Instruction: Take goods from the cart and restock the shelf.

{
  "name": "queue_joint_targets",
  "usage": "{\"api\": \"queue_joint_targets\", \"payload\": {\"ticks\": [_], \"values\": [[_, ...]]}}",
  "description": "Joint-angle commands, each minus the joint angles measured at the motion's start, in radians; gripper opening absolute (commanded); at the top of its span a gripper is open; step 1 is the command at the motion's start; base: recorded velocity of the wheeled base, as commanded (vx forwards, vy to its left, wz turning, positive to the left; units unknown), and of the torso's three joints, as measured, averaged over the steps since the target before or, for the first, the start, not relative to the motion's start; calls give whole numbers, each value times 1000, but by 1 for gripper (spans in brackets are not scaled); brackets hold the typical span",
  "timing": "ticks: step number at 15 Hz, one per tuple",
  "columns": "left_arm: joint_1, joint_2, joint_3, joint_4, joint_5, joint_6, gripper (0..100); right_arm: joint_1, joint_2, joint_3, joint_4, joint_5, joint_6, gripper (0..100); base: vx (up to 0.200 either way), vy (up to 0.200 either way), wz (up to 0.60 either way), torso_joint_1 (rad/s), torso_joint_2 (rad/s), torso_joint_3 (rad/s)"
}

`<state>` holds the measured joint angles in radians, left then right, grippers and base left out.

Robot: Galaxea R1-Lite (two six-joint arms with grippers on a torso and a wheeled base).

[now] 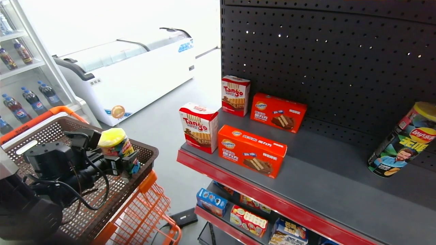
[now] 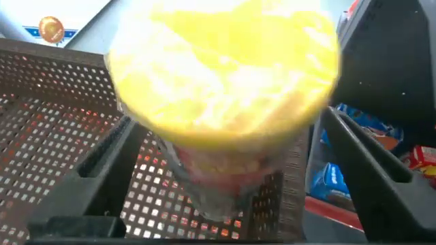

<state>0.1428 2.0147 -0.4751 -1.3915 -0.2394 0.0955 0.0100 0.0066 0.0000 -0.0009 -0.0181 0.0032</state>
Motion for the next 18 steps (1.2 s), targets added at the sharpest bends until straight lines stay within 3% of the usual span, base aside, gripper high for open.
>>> {"api": "queue_joint_targets", "payload": {"ticks": [1, 11, 12, 18], "values": [[11, 64, -50, 0, 0, 1, 100, 1, 1, 0, 1, 1, 0, 100, 0, 0, 0, 0, 0, 0], [-3, 253, -284, 0, -8, -5, 100, 1, 1, 0, -1, 0, 0, 100, 0, 0, 0, 0, 0, 0], [-5, 254, -300, 12, -8, -2, 0, -1, 1, 0, -1, 0, 0, 100, 0, 0, 0, 0, 0, 0], [-32, 233, -324, 14, -5, -5, 0, 1, 1, 0, 1, 0, 0, 100, 0, 0, 0, 0, 0, 0]]}}
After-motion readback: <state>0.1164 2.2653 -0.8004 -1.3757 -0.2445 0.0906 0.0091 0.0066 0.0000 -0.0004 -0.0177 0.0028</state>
